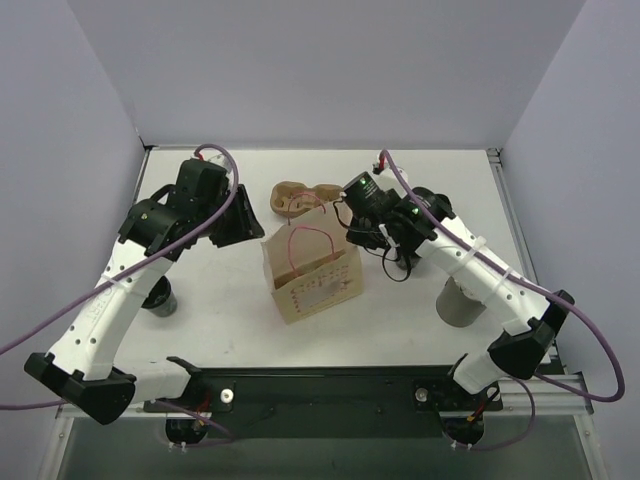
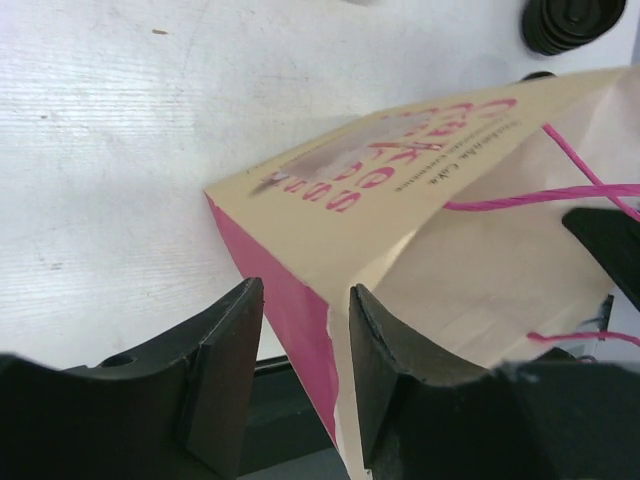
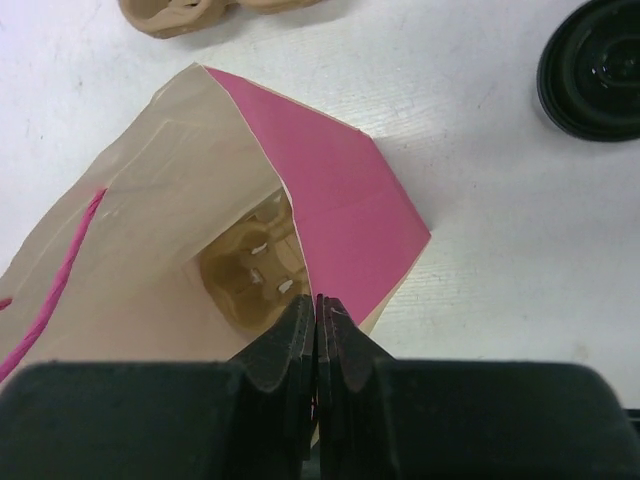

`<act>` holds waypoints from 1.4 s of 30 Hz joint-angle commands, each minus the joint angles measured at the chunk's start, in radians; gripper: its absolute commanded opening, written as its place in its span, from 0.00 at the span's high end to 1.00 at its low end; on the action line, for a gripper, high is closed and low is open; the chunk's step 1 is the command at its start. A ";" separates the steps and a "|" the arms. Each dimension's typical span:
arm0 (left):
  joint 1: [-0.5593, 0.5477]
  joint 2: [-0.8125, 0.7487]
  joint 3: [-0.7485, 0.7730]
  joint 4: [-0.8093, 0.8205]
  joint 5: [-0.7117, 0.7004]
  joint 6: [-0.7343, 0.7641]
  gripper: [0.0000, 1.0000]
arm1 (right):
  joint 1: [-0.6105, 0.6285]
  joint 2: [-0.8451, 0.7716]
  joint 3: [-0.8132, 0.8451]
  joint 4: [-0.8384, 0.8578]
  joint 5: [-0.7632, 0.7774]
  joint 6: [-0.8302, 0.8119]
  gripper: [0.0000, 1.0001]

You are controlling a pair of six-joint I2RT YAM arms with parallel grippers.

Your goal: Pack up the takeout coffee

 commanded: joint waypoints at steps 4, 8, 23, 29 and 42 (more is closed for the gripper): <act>0.022 0.023 0.072 -0.021 -0.078 0.052 0.50 | 0.031 -0.079 -0.054 0.002 0.152 0.190 1.00; 0.019 -0.033 0.014 0.015 -0.014 0.009 0.50 | 0.031 -0.094 -0.059 0.002 0.155 0.213 0.97; 0.012 -0.037 -0.153 0.229 0.092 -0.034 0.53 | 0.031 -0.109 -0.062 0.010 0.168 0.210 0.93; 0.012 -0.081 -0.094 0.171 -0.046 -0.045 0.53 | 0.024 -0.114 -0.077 0.016 0.169 0.213 0.93; -0.004 -0.083 -0.225 0.275 0.060 -0.082 0.54 | 0.023 -0.103 -0.085 0.034 0.158 0.224 0.92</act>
